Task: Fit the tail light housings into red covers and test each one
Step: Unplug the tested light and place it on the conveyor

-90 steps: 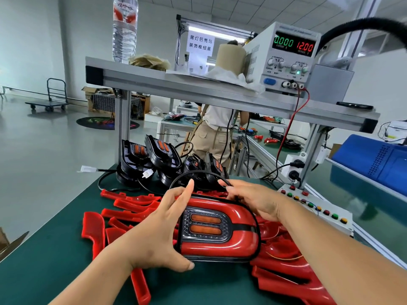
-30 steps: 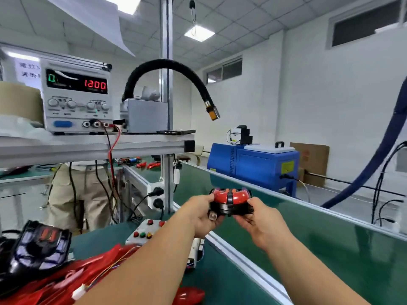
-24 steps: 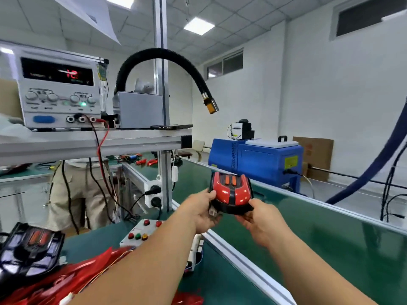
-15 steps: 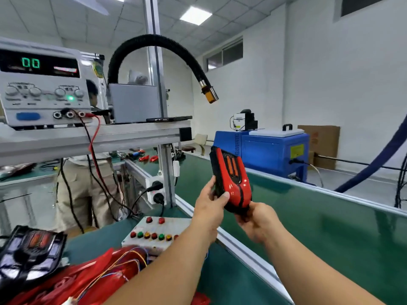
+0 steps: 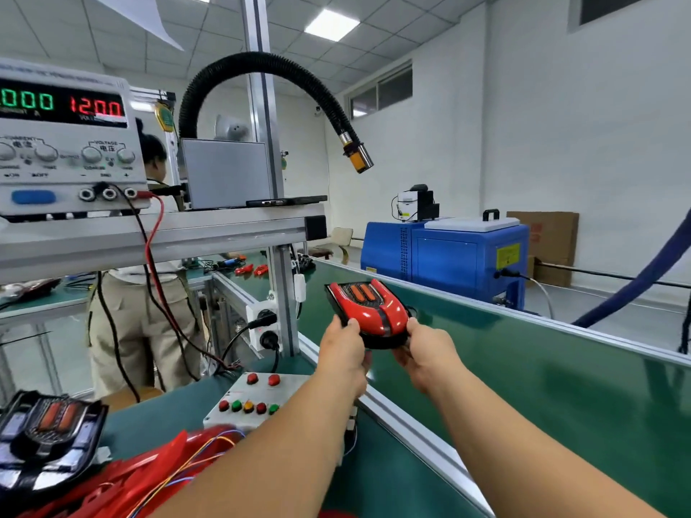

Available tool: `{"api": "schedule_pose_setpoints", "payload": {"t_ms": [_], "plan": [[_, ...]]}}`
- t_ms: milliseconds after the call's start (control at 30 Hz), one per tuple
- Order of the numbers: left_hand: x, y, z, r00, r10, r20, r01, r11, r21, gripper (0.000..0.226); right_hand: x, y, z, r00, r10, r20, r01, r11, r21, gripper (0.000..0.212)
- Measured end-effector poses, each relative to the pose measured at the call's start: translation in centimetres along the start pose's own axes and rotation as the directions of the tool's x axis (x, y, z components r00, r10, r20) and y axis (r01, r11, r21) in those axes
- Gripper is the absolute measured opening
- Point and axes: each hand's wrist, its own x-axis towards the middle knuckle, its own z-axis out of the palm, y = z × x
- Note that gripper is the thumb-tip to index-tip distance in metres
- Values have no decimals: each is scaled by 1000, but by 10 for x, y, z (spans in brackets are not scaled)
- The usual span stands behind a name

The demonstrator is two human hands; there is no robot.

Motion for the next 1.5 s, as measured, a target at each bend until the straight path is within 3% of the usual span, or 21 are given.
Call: {"api": "schedule_pose_setpoints", "payload": {"t_ms": [167,533,900,1067,1333,1500], "plan": [[18,8,7,988,-143,52,150,973,-175,20,2,-9,-2,981,-181,-70,167,972,-167,19],[8,6,9,985,-110,133,128,983,-133,26,-17,-11,-17,970,-230,-79,212,960,-182,29],[-73,-40,39,927,-164,338,201,976,-79,27,-95,-21,-105,926,-297,-234,245,943,-226,37],[-125,-72,59,865,-225,449,273,961,-44,37,-145,-28,-161,884,-337,-324,251,927,-279,35],[-210,-109,94,727,-267,633,313,949,40,25,-210,-36,-248,764,-469,-443,342,877,-339,45],[-254,-127,119,633,-299,714,329,939,101,28,-244,-39,-299,691,-492,-530,402,870,-284,34]]}}
